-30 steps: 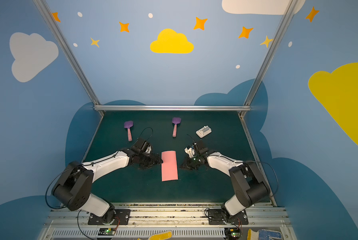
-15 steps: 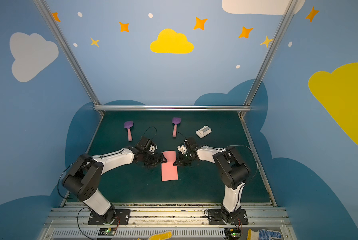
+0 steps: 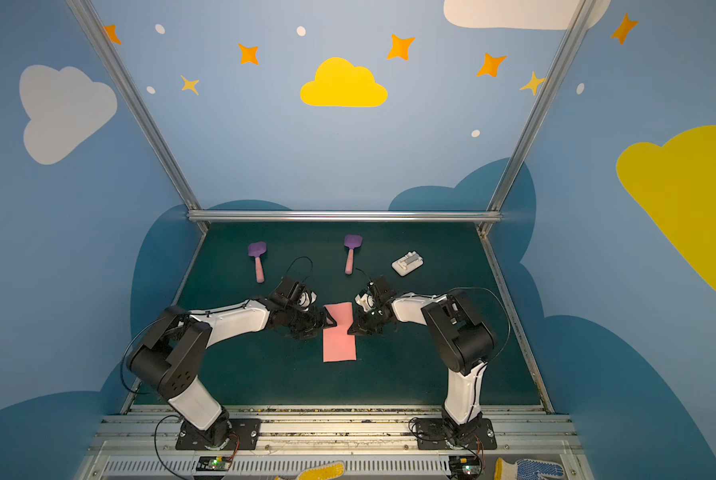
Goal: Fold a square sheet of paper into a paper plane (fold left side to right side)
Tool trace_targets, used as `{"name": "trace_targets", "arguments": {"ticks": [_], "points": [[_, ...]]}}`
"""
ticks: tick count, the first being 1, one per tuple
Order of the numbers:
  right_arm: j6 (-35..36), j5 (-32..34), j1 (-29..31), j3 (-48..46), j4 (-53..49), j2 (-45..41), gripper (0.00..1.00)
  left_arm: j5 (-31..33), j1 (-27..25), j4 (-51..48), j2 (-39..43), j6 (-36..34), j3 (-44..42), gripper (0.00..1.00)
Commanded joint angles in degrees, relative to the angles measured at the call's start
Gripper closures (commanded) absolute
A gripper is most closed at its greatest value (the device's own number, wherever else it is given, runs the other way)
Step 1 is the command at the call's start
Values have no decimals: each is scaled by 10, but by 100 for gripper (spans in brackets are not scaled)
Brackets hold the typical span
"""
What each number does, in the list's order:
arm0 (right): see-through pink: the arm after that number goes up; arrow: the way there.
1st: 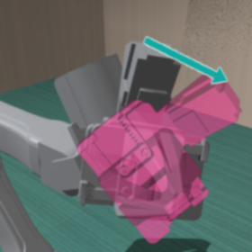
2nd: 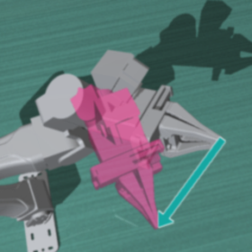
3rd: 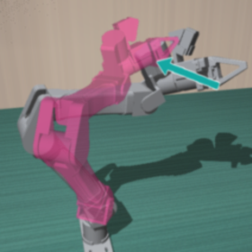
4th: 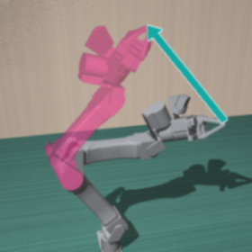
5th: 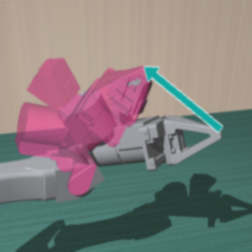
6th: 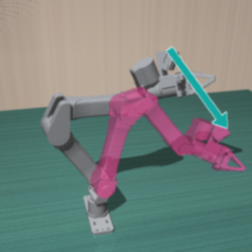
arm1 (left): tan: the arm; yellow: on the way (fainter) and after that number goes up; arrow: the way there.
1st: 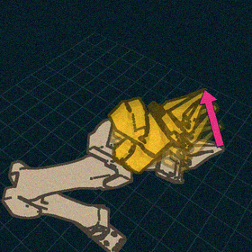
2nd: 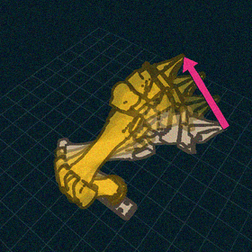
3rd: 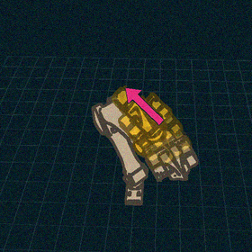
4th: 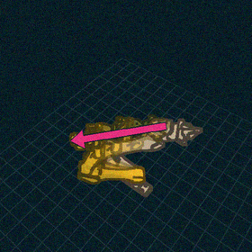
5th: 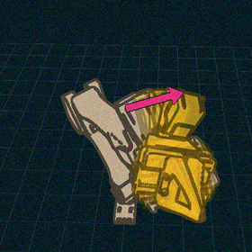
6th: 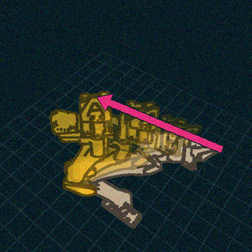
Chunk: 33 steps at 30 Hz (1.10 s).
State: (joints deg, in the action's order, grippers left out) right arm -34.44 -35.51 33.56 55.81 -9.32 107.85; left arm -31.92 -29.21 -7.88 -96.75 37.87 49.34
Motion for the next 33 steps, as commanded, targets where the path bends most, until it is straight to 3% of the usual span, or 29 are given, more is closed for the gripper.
{"name": "trace_targets", "arguments": {"ticks": [1, 13, 26, 33], "points": [[7, 39, 3, -21, -14, 18, 100, -19, -9, 29, -19, 16, -20, 15], [7, 38, 3, -22, -15, 17, 100, -52, -17, 119, -21, 37, -64, 18], [12, 38, 1, -20, -18, 17, 100, -59, -4, 63, -4, -9, -60, 38], [12, 37, 1, -21, -19, 16, 100, -61, 2, 42, 2, -24, -58, 54]]}}
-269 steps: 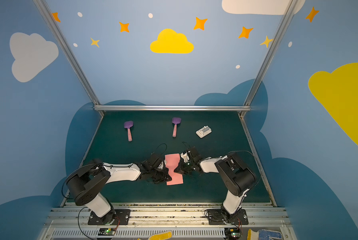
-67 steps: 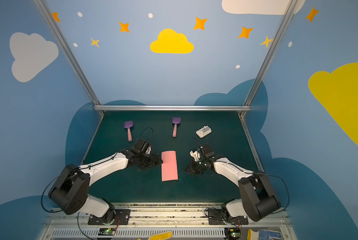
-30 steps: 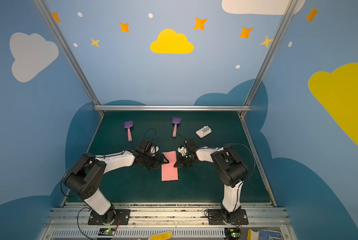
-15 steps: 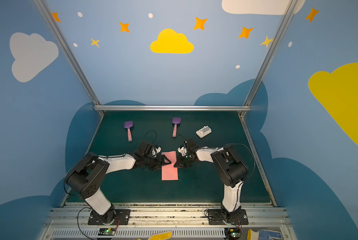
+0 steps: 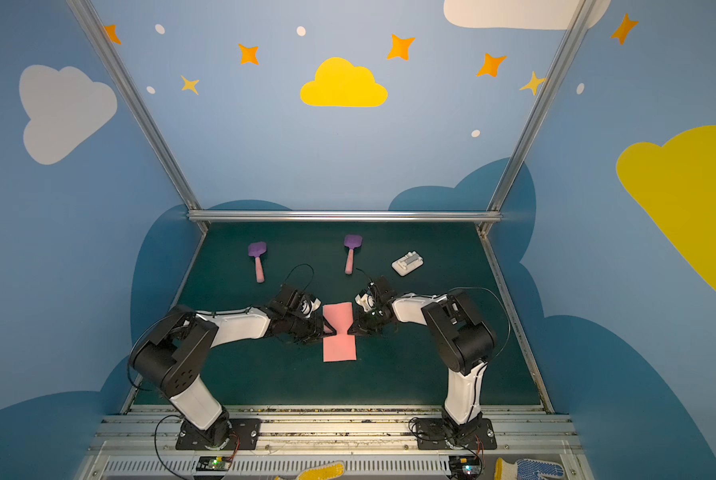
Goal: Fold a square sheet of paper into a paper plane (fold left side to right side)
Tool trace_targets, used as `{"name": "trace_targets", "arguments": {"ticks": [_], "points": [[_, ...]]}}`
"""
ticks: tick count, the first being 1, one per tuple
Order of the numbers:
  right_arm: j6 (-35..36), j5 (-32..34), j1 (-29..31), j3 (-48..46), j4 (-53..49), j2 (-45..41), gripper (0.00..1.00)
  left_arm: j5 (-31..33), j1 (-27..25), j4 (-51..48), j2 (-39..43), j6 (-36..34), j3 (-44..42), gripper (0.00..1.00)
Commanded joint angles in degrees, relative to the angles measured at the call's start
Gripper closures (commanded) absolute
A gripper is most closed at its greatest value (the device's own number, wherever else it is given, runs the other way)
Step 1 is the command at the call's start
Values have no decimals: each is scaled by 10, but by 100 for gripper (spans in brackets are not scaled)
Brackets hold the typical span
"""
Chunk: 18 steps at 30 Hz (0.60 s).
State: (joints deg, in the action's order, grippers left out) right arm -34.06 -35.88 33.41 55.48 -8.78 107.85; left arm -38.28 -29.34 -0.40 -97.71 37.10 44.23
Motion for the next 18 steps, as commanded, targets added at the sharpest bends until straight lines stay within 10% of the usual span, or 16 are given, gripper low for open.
{"name": "trace_targets", "arguments": {"ticks": [1, 11, 18], "points": [[8, 41, 3, -18, -25, 16, 100, 1, 4, -34, 12, -19, -6, 57], [25, 18, 2, 12, -45, 23, 100, -6, 10, -63, -6, -37, 21, 90], [59, 14, 18, 42, -90, -39, 97, -11, 10, -107, -8, -28, 46, 96]]}}
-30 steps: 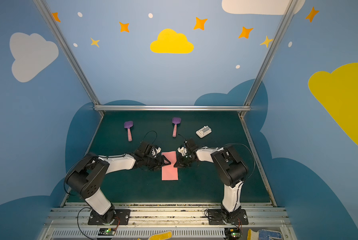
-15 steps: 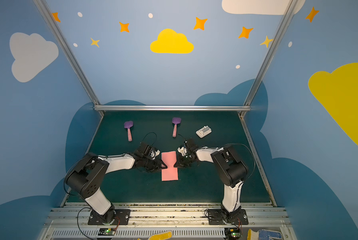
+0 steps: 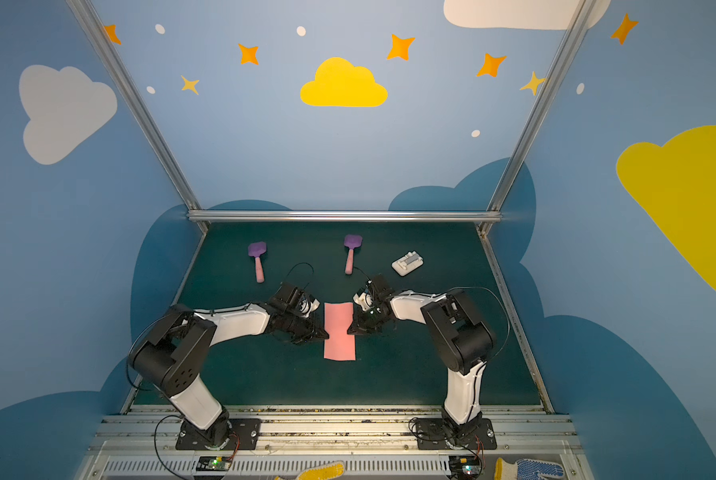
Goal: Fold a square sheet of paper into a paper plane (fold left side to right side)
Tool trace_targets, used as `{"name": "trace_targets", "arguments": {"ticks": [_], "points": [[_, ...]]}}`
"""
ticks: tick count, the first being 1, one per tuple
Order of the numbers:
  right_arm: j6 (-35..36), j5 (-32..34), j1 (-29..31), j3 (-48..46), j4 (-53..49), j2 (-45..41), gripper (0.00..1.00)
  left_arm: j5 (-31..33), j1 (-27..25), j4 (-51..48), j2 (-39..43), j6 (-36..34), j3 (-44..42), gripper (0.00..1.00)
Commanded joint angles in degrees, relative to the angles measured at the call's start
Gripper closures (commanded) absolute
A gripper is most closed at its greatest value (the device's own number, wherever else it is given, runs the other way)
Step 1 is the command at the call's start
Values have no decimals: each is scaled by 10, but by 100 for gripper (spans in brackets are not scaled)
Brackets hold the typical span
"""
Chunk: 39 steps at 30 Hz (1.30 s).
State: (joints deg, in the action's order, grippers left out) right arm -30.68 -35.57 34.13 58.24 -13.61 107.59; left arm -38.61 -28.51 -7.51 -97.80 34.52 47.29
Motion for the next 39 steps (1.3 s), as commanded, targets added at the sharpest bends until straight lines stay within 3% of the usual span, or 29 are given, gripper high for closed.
{"name": "trace_targets", "arguments": {"ticks": [1, 3, 6, 12, 24, 39], "points": [[28, 17, 17, 14, -48, -49, 87, -8, 1, -45, -9, -1, 19, 96], [34, 35, 33, 14, -64, -74, 74, -12, 2, -58, -11, 1, 27, 96], [38, 75, 69, 11, -81, -106, 62, -20, 2, -73, -15, 6, 36, 96], [33, 207, 167, 0, -105, -148, 50, -41, 2, -88, -27, 19, 45, 96], [-8, 449, 313, 11, -135, -140, 36, -60, 3, -87, -27, 34, 47, 96], [-4, 489, 358, 68, -151, -77, 36, -69, 3, -74, -31, 43, 45, 96]]}}
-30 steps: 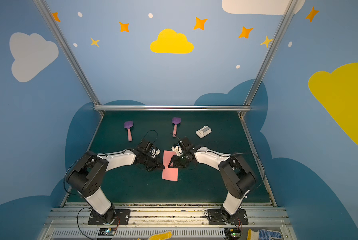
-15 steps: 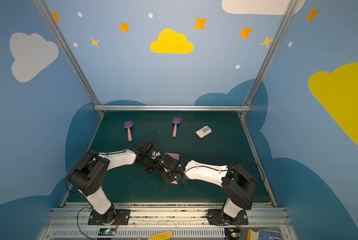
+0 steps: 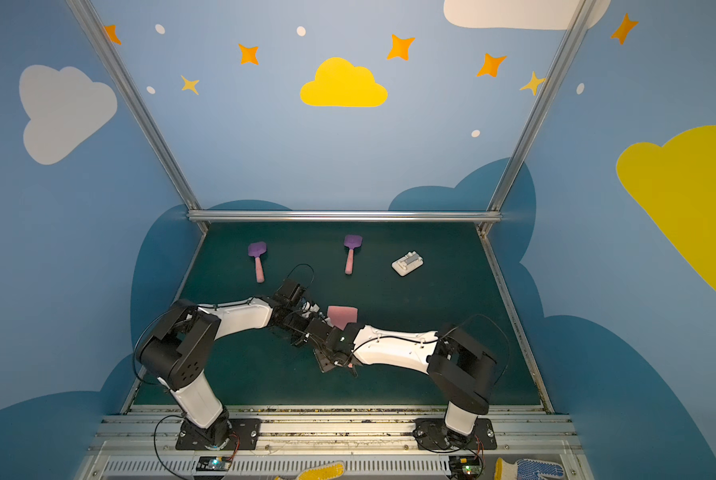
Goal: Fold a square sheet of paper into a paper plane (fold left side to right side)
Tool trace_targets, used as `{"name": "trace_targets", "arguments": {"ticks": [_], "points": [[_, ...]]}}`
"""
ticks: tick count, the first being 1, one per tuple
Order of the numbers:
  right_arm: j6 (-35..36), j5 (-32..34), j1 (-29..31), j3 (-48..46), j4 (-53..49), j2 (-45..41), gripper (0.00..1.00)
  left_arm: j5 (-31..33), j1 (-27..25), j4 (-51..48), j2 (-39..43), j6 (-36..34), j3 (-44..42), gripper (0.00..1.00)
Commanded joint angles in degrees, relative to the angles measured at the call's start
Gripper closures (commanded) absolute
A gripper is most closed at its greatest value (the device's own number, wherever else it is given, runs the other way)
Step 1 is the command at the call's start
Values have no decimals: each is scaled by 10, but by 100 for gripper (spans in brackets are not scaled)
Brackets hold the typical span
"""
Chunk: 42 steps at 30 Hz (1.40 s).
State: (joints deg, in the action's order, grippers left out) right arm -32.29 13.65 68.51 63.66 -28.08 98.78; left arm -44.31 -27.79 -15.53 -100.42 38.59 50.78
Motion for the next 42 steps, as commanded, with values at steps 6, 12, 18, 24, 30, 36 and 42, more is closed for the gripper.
{"name": "trace_targets", "arguments": {"ticks": [6, 12, 18, 24, 30, 36, 42], "points": [[9, -9, 22, 11, 4, 14, 35, -12, -4, 8, -3, 4, 10, 96], [-18, 27, 17, -14, 1, -7, 37, -12, -4, 7, -3, 1, 7, 96], [0, -8, 3, -75, 70, -83, 36, -11, -4, 5, -1, 1, 4, 96], [105, -49, 31, -136, 178, -124, 35, -11, -3, 0, -1, -1, 5, 96], [117, 30, 55, -146, 189, -104, 34, -14, -3, -6, -1, -3, 8, 96], [91, 120, 78, -140, 207, -61, 33, -22, -2, 2, -5, 5, 10, 96], [70, 163, 84, -127, 202, -33, 35, -21, -2, 1, 1, 7, 6, 96]]}}
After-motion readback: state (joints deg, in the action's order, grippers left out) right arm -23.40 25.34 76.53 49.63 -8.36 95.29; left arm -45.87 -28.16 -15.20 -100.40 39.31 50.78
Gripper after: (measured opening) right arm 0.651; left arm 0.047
